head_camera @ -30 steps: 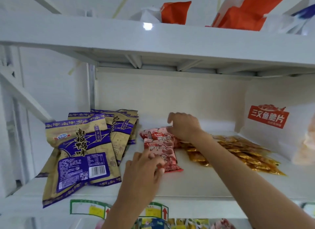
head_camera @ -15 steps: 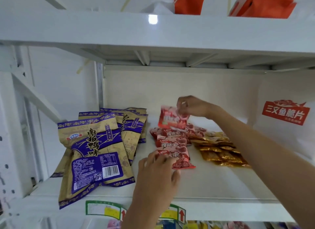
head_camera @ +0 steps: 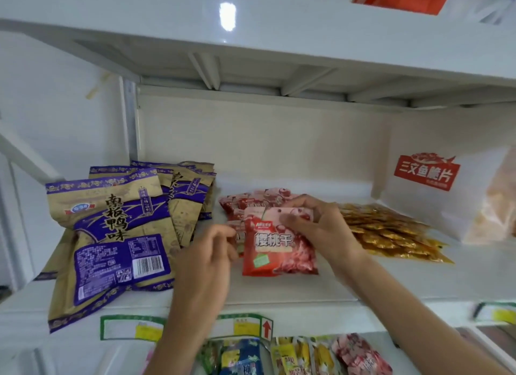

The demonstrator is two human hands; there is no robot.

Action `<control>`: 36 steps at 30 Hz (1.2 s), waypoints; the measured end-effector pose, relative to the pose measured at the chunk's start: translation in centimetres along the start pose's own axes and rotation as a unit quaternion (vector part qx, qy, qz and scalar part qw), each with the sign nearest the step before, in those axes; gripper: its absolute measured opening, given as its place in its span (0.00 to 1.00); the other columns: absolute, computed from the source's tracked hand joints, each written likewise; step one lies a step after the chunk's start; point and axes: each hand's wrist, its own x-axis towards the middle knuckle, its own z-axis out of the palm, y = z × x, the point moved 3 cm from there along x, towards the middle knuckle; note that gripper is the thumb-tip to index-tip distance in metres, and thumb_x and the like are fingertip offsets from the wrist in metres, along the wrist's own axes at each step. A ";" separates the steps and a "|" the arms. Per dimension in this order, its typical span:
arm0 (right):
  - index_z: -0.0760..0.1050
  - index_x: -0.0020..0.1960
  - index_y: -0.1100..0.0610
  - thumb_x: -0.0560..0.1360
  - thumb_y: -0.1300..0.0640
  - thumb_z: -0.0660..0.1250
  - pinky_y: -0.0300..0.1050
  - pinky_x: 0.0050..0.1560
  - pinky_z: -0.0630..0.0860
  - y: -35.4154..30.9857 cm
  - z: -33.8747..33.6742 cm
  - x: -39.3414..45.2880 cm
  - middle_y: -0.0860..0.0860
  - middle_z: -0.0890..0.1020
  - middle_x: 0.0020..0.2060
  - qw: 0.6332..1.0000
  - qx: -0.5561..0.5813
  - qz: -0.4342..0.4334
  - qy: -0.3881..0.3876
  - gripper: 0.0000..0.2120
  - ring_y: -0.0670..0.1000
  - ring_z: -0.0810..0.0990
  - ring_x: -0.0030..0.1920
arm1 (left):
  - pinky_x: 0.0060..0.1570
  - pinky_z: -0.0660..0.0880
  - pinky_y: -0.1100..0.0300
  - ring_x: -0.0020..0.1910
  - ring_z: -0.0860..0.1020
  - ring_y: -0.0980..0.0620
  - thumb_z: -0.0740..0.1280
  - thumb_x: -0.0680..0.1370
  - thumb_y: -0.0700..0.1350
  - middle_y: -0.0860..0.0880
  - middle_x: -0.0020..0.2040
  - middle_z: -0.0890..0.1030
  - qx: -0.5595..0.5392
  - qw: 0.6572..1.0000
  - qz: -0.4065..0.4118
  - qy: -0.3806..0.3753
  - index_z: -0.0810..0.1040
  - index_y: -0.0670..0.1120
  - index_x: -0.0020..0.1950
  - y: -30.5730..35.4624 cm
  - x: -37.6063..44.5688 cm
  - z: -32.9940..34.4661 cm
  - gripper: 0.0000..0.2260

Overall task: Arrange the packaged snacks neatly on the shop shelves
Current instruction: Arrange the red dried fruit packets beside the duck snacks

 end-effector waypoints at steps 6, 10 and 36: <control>0.78 0.61 0.58 0.79 0.59 0.73 0.59 0.47 0.86 0.7 2.3 -2.2 0.58 0.88 0.47 0.999 0.041 -0.011 -0.005 0.12 0.61 0.88 0.47 | 0.45 0.84 0.47 0.40 0.85 0.57 0.66 0.71 0.69 0.53 0.41 0.86 -0.071 0.992 -0.048 -0.094 0.82 0.51 0.46 -0.1 -0.4 -0.5 0.22; 0.73 0.69 0.50 0.78 0.48 0.73 0.46 0.52 0.82 1.6 1.5 -3.7 0.52 0.88 0.55 0.995 0.012 0.052 -0.087 0.22 0.53 0.87 0.54 | 0.43 0.83 0.48 0.41 0.86 0.49 0.72 0.78 0.54 0.46 0.41 0.86 -0.135 0.988 -0.062 -0.045 0.82 0.46 0.44 -0.9 -0.4 -1.1 0.11; 0.81 0.59 0.55 0.81 0.54 0.70 0.38 0.31 0.70 3.4 -0.3 -4.7 0.53 0.86 0.40 0.999 -0.013 0.033 -0.032 0.09 0.47 0.79 0.34 | 0.41 0.76 0.56 0.35 0.80 0.60 0.68 0.80 0.58 0.54 0.33 0.83 -0.082 0.995 -0.015 -0.060 0.84 0.50 0.43 -0.5 -0.6 -0.2 0.14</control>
